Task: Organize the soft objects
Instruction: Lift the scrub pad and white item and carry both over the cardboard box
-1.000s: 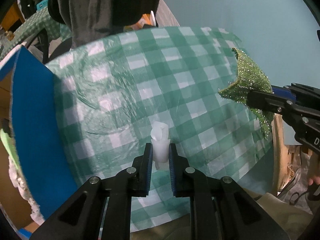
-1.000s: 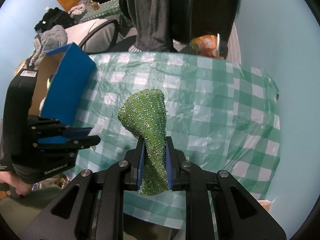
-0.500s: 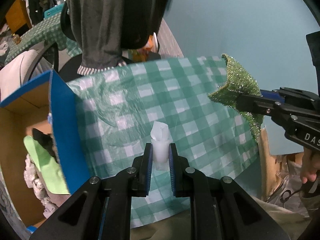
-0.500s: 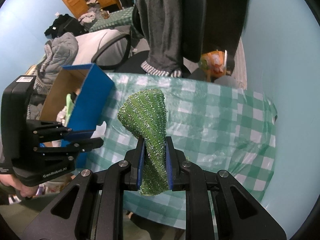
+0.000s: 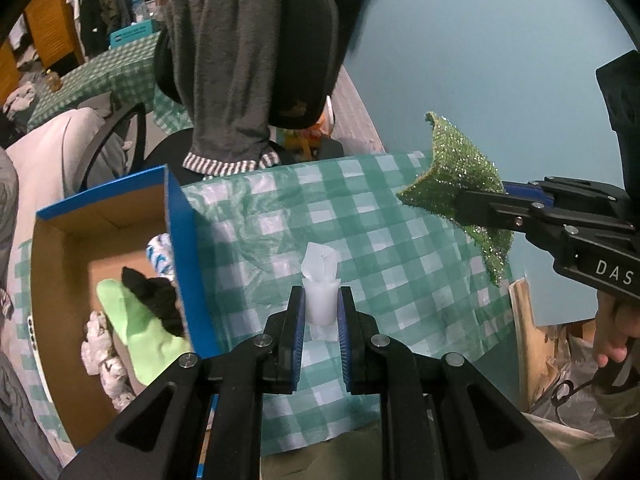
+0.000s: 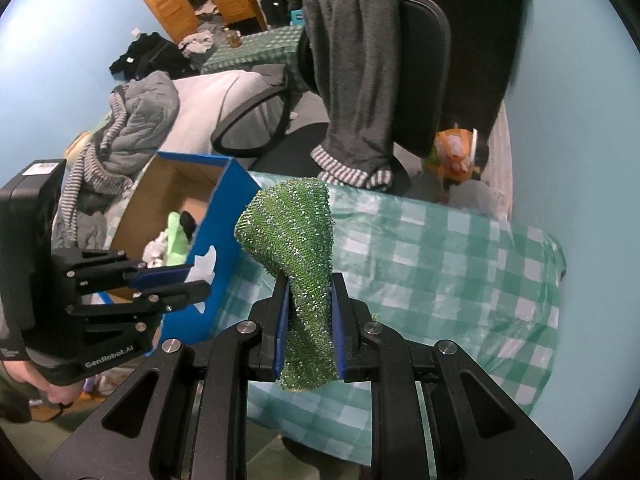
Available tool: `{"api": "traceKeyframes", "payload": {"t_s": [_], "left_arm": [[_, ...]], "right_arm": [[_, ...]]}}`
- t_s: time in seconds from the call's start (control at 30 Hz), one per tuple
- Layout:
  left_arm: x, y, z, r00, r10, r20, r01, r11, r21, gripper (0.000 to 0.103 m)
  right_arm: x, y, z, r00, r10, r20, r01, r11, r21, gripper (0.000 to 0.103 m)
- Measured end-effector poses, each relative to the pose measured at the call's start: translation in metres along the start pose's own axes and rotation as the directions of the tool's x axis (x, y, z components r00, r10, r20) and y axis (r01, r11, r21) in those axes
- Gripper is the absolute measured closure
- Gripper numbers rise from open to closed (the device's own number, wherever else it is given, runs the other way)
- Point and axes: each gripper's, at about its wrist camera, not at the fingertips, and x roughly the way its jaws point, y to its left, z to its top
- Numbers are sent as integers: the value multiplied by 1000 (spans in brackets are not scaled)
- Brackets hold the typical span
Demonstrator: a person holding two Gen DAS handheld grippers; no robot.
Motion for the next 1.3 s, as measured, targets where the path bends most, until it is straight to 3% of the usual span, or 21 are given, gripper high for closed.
{"api": "traceKeyframes", "payload": {"t_s": [0.63, 1.3], "left_arm": [[-24, 69, -19, 998, 52, 24, -49, 991, -121, 88], [-29, 149, -43, 995, 102, -1, -98, 959, -267, 88]], "right_arm": [[40, 68, 34, 996, 74, -41, -78, 991, -111, 86], [96, 144, 65, 983, 137, -121, -160, 965, -208, 86]]}}
